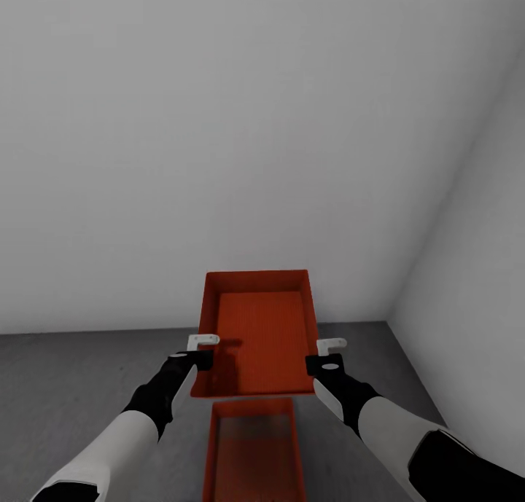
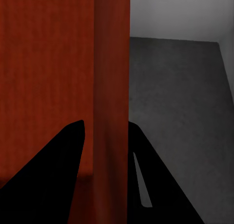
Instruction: Move the two storage containers from the living room to the garage. In the garage, place one container on the floor and stack the other container on top of it (either order is fine).
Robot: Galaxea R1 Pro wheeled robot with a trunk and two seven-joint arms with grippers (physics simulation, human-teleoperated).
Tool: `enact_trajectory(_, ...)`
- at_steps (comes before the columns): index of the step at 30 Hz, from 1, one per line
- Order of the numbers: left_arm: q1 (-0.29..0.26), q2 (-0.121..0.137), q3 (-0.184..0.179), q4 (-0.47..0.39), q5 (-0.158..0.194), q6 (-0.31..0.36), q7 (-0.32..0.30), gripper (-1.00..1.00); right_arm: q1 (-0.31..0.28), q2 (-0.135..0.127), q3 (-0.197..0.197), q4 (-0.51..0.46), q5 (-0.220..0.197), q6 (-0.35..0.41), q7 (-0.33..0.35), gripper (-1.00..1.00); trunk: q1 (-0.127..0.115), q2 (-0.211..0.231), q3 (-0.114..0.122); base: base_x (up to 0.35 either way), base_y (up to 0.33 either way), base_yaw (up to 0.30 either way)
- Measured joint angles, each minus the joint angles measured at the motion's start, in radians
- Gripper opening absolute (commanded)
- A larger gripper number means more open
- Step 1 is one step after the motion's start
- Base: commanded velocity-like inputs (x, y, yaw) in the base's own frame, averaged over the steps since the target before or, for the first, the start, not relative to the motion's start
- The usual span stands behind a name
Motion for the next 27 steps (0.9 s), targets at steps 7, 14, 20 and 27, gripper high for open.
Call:
enact_trajectory(7, -0.001, 0.000, 0.000, 0.001, 0.000, 0.000, 0.000, -1.00, 0.000, 0.000, 0.000, -0.001, -0.001, 0.001, -0.001, -1.00, 0.000, 0.000, -0.011, 0.000, 0.000, 0.000)
enact_trajectory(14, -0.001, -0.001, 0.001, 0.000, -0.001, 0.000, 0.000, -1.00, 0.000, -0.001, -0.001, -0.001, 0.000, 0.001, 0.000, -1.00, 0.000, 0.000, -0.023, 0.000, 0.000, 0.000)
enact_trajectory(20, -0.001, 0.000, 0.000, 0.000, 0.001, 0.000, 0.000, -1.00, 0.000, 0.000, 0.001, -0.002, -0.002, 0.001, -0.002, -1.00, 0.000, 0.000, -0.033, 0.000, 0.000, 0.000)
enact_trajectory(27, -0.001, 0.000, 0.000, 0.000, -0.001, 0.000, 0.000, -1.00, 0.000, -0.001, 0.000, -0.001, -0.001, 0.000, -0.001, -1.00, 0.000, 0.000, -0.044, 0.000, 0.000, 0.000)
